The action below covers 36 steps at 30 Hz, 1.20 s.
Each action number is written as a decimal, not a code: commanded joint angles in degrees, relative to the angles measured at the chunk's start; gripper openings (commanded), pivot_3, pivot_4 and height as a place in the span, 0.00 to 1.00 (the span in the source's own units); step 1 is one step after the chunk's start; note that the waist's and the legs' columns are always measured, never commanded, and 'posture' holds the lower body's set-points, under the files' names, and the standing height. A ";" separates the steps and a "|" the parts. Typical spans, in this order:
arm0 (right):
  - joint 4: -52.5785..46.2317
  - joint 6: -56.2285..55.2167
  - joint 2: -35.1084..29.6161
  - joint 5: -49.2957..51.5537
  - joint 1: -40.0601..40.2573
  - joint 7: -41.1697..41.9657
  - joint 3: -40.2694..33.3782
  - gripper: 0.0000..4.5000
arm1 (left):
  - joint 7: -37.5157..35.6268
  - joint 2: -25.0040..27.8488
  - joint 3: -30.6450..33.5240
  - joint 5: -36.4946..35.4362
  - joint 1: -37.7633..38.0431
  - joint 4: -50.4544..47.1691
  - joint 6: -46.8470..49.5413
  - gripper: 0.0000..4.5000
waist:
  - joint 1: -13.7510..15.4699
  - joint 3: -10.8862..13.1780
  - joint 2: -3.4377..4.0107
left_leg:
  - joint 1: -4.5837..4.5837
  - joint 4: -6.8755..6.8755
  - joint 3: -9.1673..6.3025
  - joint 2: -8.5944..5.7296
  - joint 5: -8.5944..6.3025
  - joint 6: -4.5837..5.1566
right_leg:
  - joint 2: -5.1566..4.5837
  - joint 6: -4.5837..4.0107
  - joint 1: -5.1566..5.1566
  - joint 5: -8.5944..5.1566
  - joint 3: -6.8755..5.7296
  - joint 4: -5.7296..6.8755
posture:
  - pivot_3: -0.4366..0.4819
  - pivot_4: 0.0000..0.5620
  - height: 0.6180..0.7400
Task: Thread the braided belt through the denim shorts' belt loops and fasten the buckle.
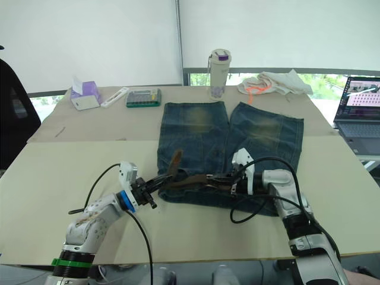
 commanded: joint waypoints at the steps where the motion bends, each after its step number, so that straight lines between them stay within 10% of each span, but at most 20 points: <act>1: 0.29 -2.11 0.28 -0.73 -1.48 0.87 0.18 0.01 | -0.71 0.42 -0.02 0.64 -0.56 -0.07 -1.42 0.00 | 0.00 0.00 0.00 | 0.00 0.00 0.00 0.00 0.00 0.00 | 0.00 0.00 0.00 0.00 0.00 0.00 | 0.48 0.27 1.00; 36: 8.91 -3.30 0.14 -17.92 -3.99 1.24 13.21 0.01 | -5.19 0.25 -5.49 14.37 -22.43 13.81 -19.91 0.00 | -0.41 -0.31 -0.16 | 0.26 -0.03 0.07 0.04 0.00 -0.01 | 0.04 -0.04 0.10 0.02 -0.01 0.11 | 0.48 0.27 1.00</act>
